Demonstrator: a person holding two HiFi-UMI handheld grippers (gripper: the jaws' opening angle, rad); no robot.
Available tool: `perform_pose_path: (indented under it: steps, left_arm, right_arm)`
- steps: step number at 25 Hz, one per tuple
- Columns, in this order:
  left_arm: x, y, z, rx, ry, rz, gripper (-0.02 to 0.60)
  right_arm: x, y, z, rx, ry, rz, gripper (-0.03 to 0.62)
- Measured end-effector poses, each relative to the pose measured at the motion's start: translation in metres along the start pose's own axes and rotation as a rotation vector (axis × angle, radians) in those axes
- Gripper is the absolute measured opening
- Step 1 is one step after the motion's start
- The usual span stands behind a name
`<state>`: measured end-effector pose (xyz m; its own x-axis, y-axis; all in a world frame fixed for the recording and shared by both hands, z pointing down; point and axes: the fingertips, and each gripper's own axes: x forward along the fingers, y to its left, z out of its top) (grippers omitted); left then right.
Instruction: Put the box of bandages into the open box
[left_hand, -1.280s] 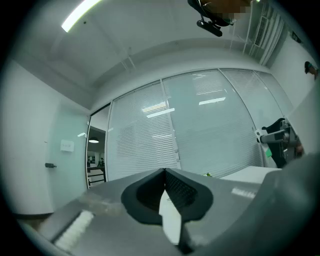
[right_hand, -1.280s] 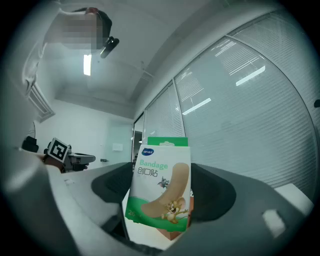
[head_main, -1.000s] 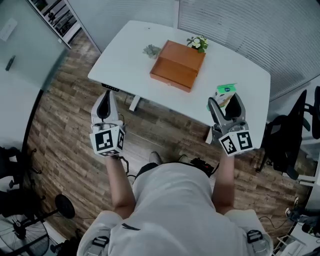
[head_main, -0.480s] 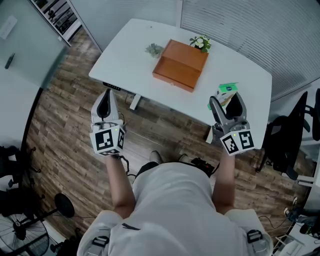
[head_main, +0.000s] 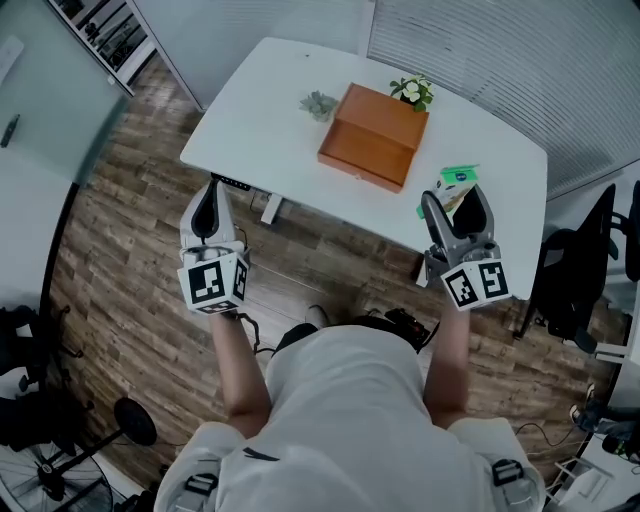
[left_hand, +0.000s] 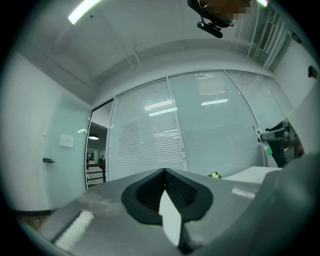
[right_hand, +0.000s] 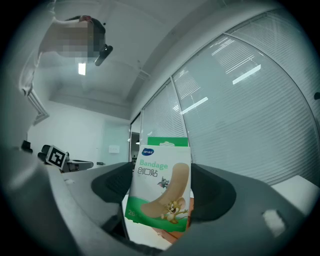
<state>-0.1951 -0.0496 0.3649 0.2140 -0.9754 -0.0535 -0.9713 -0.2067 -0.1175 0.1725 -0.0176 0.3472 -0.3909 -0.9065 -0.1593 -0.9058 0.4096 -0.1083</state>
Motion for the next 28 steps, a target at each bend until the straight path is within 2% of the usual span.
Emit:
perform_pose_path:
  steps: [5, 11, 23, 28]
  left_arm:
    - [0.024, 0.021, -0.002, -0.007, -0.008, -0.028, 0.006]
    - [0.055, 0.037, -0.007, -0.007, -0.002, -0.028, 0.006]
    - [0.140, 0.036, -0.005, 0.005, 0.005, 0.034, 0.006]
    - [0.155, 0.037, -0.003, 0.014, 0.010, 0.064, 0.006]
  right_arm:
    - [0.023, 0.006, -0.001, 0.006, -0.013, -0.034, 0.364]
    - [0.058, 0.000, -0.007, -0.001, 0.001, -0.035, 0.364]
    - [0.149, -0.062, -0.013, 0.003, 0.001, 0.040, 0.364]
    - [0.172, -0.072, -0.015, -0.001, 0.005, 0.079, 0.364]
